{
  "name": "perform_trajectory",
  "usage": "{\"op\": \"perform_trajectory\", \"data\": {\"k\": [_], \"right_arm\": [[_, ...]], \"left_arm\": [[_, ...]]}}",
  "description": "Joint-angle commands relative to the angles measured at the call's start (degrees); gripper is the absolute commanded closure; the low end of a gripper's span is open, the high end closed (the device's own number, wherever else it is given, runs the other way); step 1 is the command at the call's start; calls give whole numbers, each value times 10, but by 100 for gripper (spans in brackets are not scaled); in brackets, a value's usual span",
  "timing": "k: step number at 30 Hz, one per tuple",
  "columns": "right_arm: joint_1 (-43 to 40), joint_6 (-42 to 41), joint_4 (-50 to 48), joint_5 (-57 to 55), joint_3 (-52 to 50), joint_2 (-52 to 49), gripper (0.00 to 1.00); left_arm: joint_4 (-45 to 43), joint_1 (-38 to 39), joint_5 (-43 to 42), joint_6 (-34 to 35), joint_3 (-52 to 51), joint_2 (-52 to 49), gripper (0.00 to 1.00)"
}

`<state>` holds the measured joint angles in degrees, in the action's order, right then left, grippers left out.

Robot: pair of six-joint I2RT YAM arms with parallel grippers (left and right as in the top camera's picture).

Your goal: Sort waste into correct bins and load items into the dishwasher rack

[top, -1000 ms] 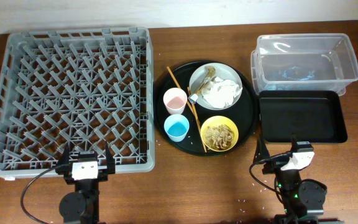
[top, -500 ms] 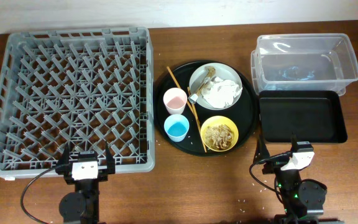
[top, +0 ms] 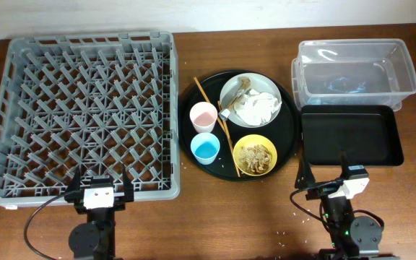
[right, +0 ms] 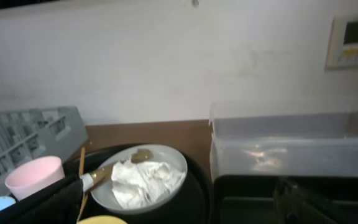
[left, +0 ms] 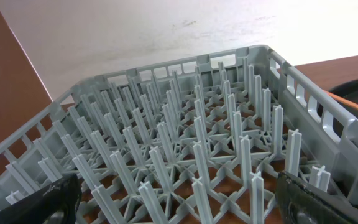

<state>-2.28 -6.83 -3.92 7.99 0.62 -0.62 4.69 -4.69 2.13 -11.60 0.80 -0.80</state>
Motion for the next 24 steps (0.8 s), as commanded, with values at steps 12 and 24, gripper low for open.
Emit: {"op": "perform_trajectory", "data": {"k": [12,24], "right_arm": [[-4,7,-8,9,110,-72,2],[-4,63,162,38,443,-379,2]], "left_arm": [[1,-4,-4,-9,-3,4,1],[1,-3,-4,-9,-3,4,1]]}}
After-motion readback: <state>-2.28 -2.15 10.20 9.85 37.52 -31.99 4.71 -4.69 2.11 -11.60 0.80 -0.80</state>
